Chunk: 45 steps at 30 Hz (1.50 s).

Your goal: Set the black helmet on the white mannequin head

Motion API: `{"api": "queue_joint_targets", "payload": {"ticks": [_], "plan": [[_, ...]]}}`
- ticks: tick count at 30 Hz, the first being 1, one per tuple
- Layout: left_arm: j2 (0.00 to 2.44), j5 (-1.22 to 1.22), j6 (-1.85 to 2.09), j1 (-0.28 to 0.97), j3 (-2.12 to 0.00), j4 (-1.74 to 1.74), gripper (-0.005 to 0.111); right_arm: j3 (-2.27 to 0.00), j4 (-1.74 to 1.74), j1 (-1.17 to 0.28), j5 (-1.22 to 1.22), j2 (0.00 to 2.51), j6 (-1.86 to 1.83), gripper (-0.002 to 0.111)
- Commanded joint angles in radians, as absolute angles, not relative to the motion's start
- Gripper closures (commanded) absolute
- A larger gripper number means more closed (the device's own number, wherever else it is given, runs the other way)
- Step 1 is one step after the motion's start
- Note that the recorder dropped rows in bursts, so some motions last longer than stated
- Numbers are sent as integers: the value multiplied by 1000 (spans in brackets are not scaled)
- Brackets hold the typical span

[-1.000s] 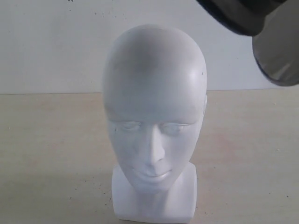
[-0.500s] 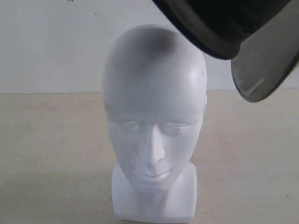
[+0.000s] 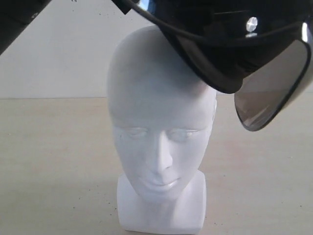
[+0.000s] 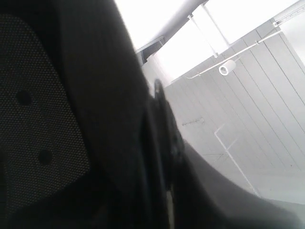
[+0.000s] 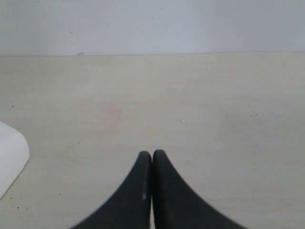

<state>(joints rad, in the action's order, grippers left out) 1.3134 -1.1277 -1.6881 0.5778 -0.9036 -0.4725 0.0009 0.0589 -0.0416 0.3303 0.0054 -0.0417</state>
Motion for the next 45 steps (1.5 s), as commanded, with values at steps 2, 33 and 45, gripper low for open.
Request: {"api": "queue_joint_targets", "payload": {"ticks": [2,33,45], "plan": [[1297,-1221,-1687,569,-878,-425,102,0,55,-40,323,0,-43,109],[1328,-1221,-1735,440,-826,-517,102,0,55,-40,322,0,-43,109],[1333,-1221,-1721,440,-826,-538,102,0,55,-40,322,0,-43,109]]}}
